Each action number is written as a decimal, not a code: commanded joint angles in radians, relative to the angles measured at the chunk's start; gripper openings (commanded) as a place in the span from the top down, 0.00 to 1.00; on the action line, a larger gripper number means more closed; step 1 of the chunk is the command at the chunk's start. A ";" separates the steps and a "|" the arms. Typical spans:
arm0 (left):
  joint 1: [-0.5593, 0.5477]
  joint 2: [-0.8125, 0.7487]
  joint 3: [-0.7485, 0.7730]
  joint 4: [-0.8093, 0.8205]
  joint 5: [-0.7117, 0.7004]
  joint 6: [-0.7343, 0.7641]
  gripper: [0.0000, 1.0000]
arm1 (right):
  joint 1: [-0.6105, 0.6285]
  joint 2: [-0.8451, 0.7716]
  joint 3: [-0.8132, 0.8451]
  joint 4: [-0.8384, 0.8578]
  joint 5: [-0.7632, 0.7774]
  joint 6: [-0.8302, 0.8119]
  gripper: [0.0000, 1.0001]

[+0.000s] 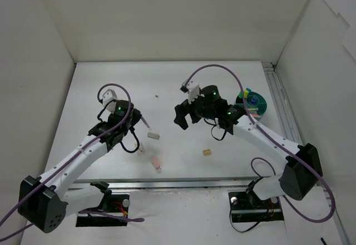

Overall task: Sort the stationery into containers
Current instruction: Place the pen in the storage box.

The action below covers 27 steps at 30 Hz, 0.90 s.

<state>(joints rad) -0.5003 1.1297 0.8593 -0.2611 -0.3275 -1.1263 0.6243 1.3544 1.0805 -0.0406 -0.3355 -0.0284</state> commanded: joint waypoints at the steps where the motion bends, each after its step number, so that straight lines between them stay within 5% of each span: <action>1: -0.026 -0.050 0.015 0.063 -0.045 -0.058 1.00 | 0.080 0.057 0.033 0.181 -0.024 0.024 0.02; 8: -0.084 -0.084 -0.005 0.065 -0.090 -0.118 1.00 | 0.181 0.166 0.030 0.427 0.049 0.084 0.02; 16: -0.141 -0.107 -0.019 0.065 -0.163 -0.174 1.00 | 0.248 0.264 0.070 0.426 0.073 0.039 0.12; 22: -0.184 -0.122 -0.031 0.072 -0.215 -0.193 1.00 | 0.270 0.314 0.085 0.442 0.064 0.039 0.38; 27: -0.195 -0.128 -0.034 0.066 -0.226 -0.193 1.00 | 0.273 0.307 0.079 0.470 0.056 0.039 0.78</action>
<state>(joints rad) -0.6868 1.0252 0.8211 -0.2398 -0.5167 -1.3025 0.8944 1.6890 1.1130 0.3168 -0.2802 0.0139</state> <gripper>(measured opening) 0.069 0.257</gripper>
